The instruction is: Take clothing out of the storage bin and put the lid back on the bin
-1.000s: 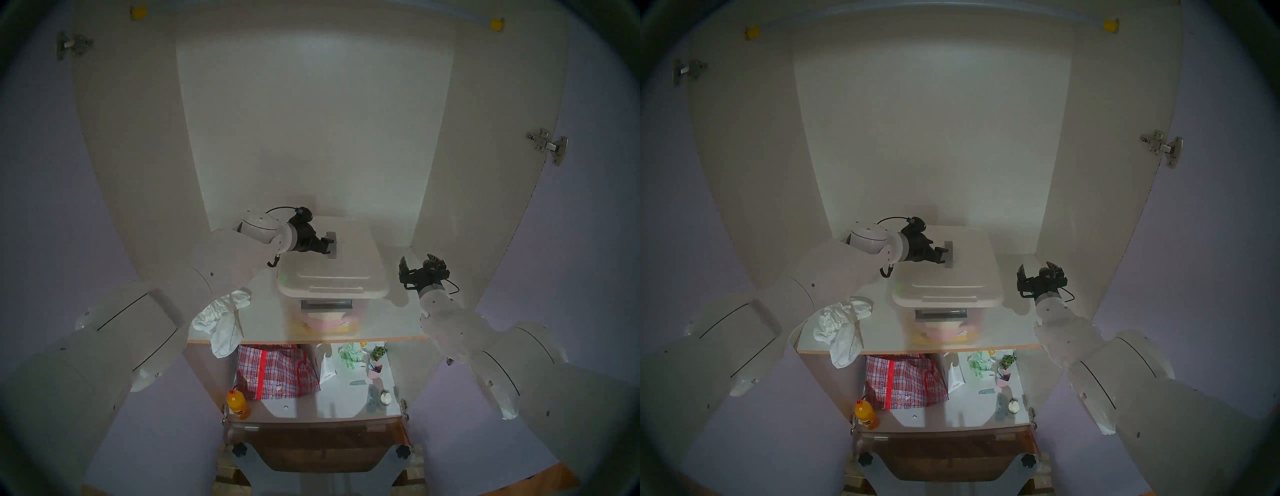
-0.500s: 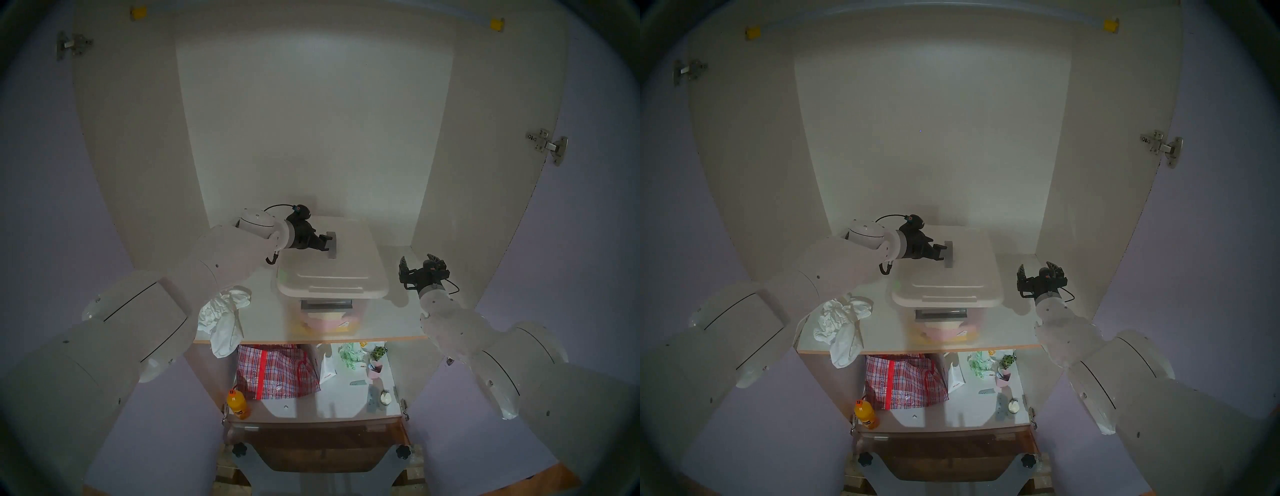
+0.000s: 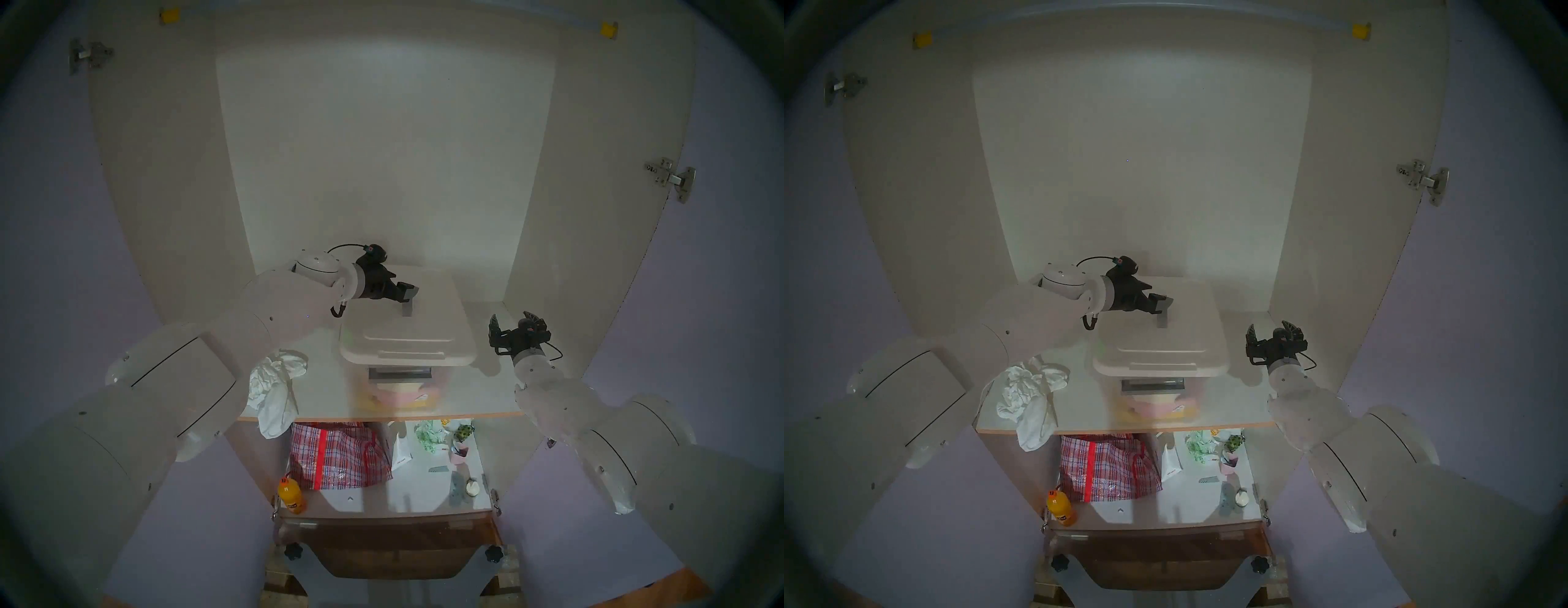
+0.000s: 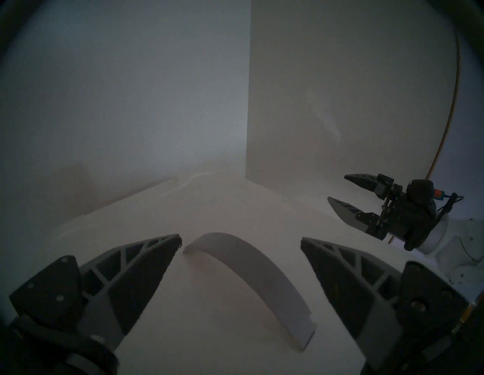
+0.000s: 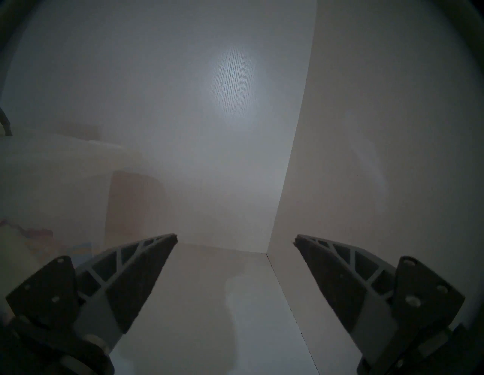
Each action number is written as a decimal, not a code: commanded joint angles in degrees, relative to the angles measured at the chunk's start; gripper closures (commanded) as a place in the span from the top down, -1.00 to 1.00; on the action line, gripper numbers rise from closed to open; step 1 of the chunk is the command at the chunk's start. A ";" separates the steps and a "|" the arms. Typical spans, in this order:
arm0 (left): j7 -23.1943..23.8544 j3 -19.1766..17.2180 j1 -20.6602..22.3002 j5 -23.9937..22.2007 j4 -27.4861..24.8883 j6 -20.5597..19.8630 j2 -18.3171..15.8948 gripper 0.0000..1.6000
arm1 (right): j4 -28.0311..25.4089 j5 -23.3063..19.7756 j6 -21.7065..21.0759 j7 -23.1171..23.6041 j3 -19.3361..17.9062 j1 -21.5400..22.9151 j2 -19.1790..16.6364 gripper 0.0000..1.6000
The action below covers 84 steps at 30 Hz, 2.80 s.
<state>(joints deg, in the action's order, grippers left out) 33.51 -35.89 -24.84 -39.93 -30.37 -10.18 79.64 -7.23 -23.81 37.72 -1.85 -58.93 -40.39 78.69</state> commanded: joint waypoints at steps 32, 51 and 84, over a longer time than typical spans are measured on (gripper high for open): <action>5.59 -1.10 4.48 -0.45 15.14 3.09 6.65 0.33 | -0.96 0.22 0.93 -0.03 -0.42 1.48 -0.01 1.00; 6.85 -2.05 4.61 -0.94 18.32 5.34 7.72 -1.00 | -0.96 0.32 1.04 -0.01 -0.55 1.47 -0.01 1.00; 9.64 -7.47 -0.17 -2.78 13.25 5.79 2.55 -1.00 | -0.96 0.56 1.08 0.00 -0.80 1.46 0.01 1.00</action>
<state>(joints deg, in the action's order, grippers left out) 42.74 -42.80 -26.22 -42.24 -16.37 -3.81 82.84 -7.23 -23.17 37.72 -1.85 -59.58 -40.43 78.71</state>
